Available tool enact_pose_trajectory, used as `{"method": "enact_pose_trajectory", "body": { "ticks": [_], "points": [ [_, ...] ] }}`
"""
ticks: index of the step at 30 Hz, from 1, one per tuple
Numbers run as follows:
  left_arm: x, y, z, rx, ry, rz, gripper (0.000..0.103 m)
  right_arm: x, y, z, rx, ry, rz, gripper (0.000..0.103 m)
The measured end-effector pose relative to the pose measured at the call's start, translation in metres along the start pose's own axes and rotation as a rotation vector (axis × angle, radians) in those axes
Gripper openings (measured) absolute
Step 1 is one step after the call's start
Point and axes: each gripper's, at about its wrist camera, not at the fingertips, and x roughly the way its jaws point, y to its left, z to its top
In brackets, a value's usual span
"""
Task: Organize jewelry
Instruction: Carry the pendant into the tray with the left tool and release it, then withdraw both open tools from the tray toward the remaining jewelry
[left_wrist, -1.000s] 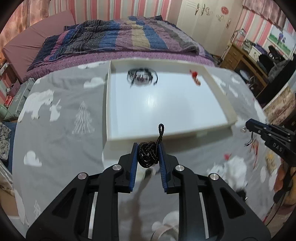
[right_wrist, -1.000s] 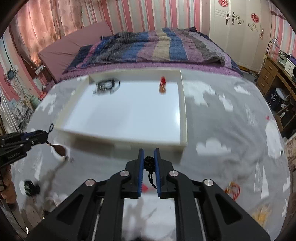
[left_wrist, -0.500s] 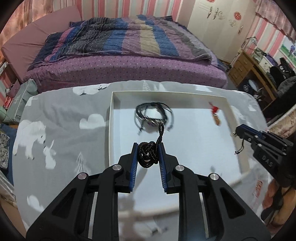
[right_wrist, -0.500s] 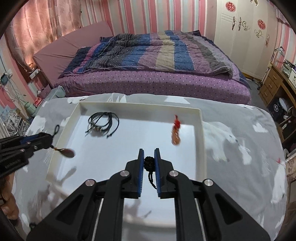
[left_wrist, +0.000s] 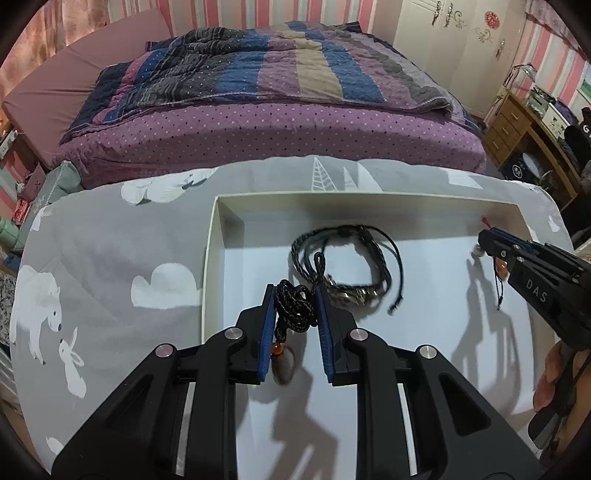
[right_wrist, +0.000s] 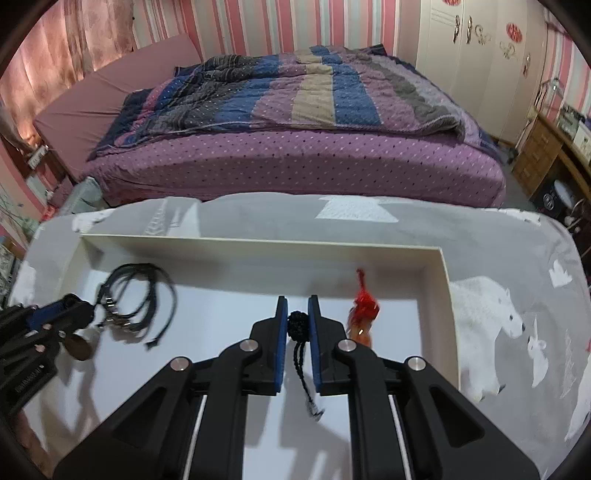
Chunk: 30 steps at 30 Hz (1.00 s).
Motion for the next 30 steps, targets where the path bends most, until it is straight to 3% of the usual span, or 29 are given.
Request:
{"method": "enact_pose_trajectory", "body": {
  "ticks": [7,8,9,10,11,12,13,15,17,24,30],
  "points": [
    [0.01,0.003,0.002,-0.006,0.015,0.01,0.021,0.014,0.001,-0.001,-0.016,0.029,0.006,0.016],
    [0.009,0.003,0.002,-0.008,0.017,0.007,0.022,0.014,0.001,-0.001,-0.021,0.029,0.007,0.019],
    [0.007,0.004,0.001,-0.012,0.019,0.006,0.023,0.013,0.001,-0.001,-0.02,0.032,0.011,0.036],
    [0.005,0.006,0.001,-0.016,0.018,0.008,0.023,0.008,0.001,-0.002,-0.015,0.024,0.014,0.046],
    [0.0,0.006,0.0,-0.02,0.012,0.006,0.026,0.003,0.0,-0.001,-0.015,0.005,0.012,0.061],
    [-0.003,0.007,0.0,-0.021,0.006,0.001,0.034,-0.005,0.0,-0.001,-0.018,-0.019,0.007,0.067],
    [-0.009,0.006,0.0,-0.021,-0.003,-0.002,0.04,-0.017,-0.001,0.0,-0.022,-0.046,0.0,0.068],
    [-0.022,0.006,-0.001,-0.018,-0.03,0.01,0.066,-0.03,-0.003,0.003,-0.019,-0.066,-0.003,0.075],
    [-0.038,0.005,-0.002,-0.011,-0.062,0.019,0.075,-0.047,-0.007,0.006,-0.015,-0.087,-0.017,0.081],
    [-0.091,0.006,-0.01,-0.02,-0.119,-0.009,0.096,-0.097,-0.022,0.004,0.018,-0.122,-0.068,0.089],
    [-0.131,-0.001,-0.024,0.01,-0.162,0.012,0.1,-0.13,-0.028,-0.004,0.028,-0.138,-0.076,0.09]
  ]
}}
